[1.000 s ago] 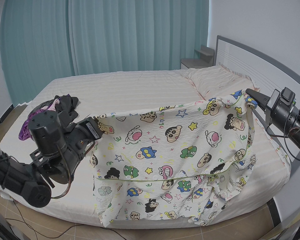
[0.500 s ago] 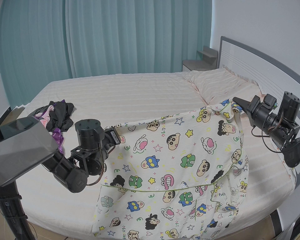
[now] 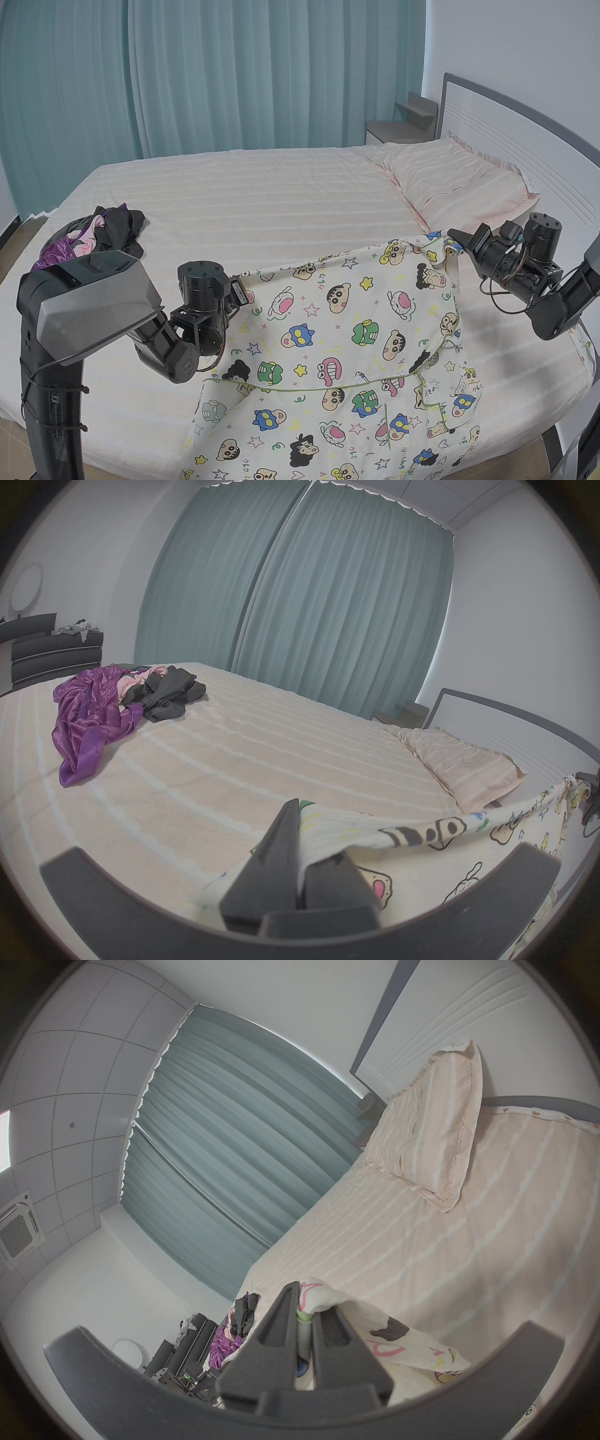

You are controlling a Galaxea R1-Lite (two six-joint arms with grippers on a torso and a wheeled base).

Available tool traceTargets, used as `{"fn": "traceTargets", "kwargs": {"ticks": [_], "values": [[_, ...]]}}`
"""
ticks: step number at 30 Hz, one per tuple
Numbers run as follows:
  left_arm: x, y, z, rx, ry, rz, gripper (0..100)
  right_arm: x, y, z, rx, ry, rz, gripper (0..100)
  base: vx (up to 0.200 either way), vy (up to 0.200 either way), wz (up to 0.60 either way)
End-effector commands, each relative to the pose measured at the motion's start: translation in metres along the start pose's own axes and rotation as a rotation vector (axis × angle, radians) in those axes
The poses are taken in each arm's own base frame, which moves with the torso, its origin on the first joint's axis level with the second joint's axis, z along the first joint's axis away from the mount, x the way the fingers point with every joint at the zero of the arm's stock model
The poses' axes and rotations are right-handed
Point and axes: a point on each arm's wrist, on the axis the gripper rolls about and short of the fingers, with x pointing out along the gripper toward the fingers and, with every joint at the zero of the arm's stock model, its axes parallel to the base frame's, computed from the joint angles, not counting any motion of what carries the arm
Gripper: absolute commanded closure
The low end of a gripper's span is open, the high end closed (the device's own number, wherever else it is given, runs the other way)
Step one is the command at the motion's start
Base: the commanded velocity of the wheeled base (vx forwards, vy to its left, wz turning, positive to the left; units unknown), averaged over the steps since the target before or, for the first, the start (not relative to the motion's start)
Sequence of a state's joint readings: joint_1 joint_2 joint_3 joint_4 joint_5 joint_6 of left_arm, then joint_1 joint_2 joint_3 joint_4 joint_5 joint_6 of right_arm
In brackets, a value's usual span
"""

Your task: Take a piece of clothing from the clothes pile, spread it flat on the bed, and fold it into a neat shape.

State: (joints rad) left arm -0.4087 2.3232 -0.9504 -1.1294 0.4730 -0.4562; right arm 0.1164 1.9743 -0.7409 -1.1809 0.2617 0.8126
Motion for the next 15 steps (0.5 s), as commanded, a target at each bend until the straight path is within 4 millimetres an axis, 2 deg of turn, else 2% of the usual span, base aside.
{"fn": "traceTargets", "kwargs": {"ticks": [1, 5, 7, 8, 15], "values": [[0.012, 0.008, -0.019, 0.022, 0.032, 0.028, 100, 0.01, -0.014, -0.009, 0.011, 0.025, -0.029, 100, 0.2, 0.0, 0.0], [0.017, 0.008, -0.026, 0.031, 0.04, 0.031, 100, 0.013, -0.017, -0.01, 0.013, 0.027, -0.037, 100, 0.2, 0.0, 0.0], [0.018, 0.008, -0.027, 0.03, 0.039, 0.03, 100, 0.013, -0.018, -0.01, 0.015, 0.028, -0.038, 100, 0.0, 0.0, 0.0], [0.026, 0.006, -0.028, 0.024, 0.029, 0.029, 100, 0.013, -0.024, -0.01, 0.019, 0.03, -0.053, 100, 0.0, 0.0, 0.0], [0.038, 0.006, -0.041, 0.052, 0.078, 0.054, 100, 0.024, -0.048, -0.026, 0.034, 0.06, -0.097, 100, 0.0, 0.0, 0.0]]}}
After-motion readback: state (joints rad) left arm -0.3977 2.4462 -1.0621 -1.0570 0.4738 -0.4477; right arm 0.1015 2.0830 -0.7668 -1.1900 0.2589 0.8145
